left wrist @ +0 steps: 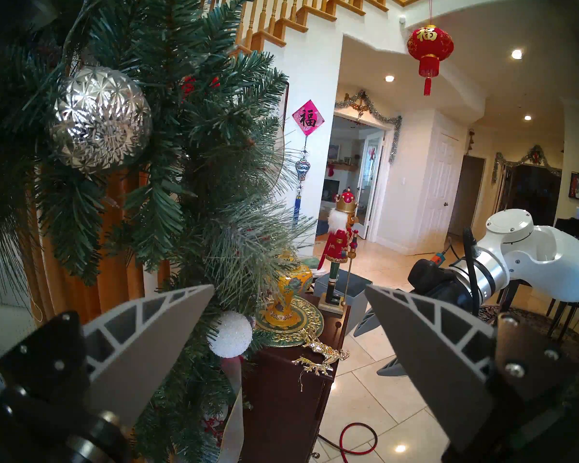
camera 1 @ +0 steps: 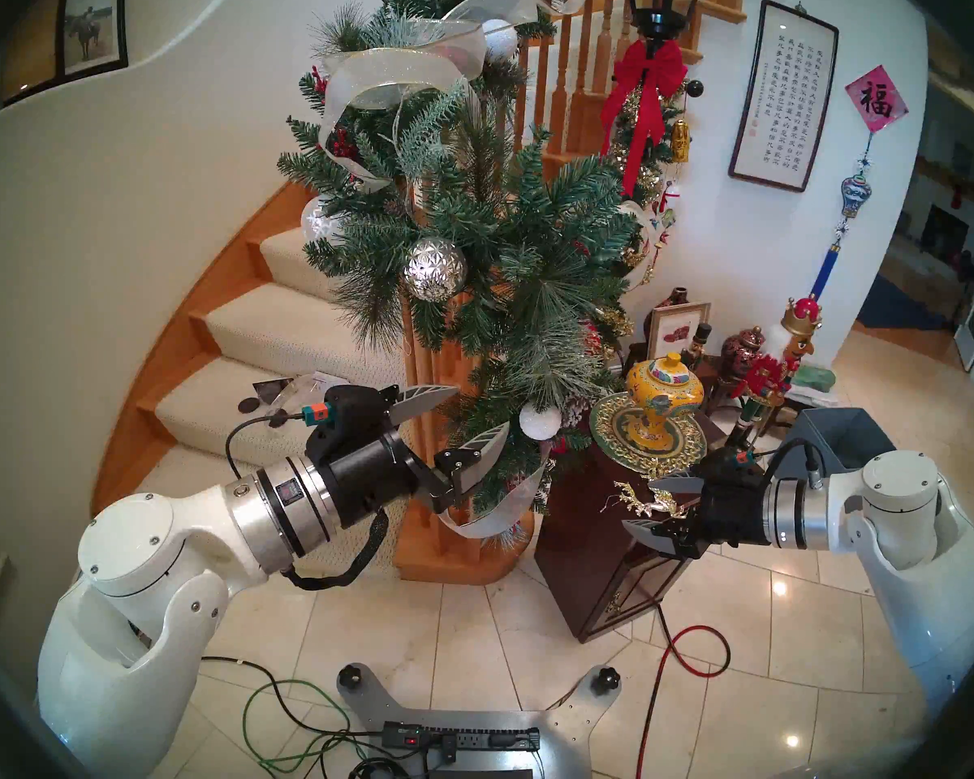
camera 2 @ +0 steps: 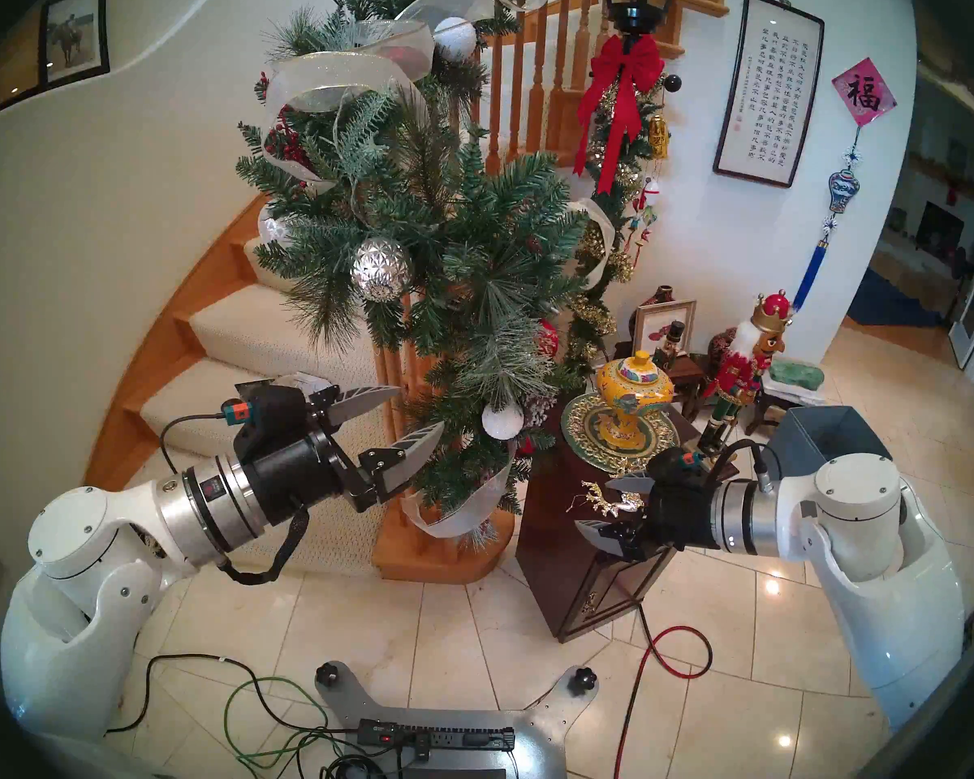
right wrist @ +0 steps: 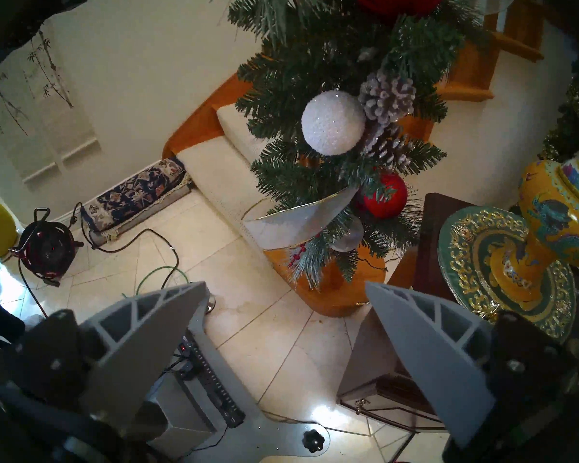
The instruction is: Hang the ornament onto the Christmas-tree-style decoration
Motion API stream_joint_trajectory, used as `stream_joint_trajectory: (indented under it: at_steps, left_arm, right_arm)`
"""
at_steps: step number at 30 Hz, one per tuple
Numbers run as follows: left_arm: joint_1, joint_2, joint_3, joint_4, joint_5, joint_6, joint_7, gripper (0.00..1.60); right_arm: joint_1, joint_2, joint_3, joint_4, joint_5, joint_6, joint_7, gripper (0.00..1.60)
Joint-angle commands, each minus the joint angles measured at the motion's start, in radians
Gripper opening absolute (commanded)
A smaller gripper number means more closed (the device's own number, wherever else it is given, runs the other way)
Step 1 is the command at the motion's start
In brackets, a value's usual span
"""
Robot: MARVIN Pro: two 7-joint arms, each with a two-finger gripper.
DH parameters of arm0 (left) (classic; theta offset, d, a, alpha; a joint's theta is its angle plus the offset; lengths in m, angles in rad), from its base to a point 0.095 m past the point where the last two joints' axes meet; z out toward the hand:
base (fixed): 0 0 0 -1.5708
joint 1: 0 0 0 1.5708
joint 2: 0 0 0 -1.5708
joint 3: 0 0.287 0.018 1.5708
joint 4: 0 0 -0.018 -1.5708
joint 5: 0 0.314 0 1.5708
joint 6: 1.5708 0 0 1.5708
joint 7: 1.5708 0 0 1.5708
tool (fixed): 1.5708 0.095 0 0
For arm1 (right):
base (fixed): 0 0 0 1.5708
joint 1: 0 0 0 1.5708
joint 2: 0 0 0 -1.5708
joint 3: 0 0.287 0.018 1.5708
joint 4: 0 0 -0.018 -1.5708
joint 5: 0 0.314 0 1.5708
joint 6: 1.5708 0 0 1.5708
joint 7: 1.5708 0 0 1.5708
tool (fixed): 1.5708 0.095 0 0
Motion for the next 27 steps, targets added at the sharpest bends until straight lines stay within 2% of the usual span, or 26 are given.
stream_joint_trajectory:
  at_steps: [1,18,27]
  left_arm:
    - [-0.001,0.0,-0.001,-0.005,0.0,-0.001,0.0,1.6]
    - [-0.001,0.0,-0.001,-0.005,0.0,-0.001,0.0,1.6]
    - [-0.001,0.0,-0.001,-0.005,0.0,-0.001,0.0,1.6]
  right_arm:
    - [0.04,0.014,-0.006,0.012,0.003,-0.005,0.001,1.6]
    - [0.118,0.054,-0.115,0.041,-0.063,0.005,-0.038,1.6]
    - [0.158,0.076,-0.183,0.044,-0.121,0.043,-0.085,1.6]
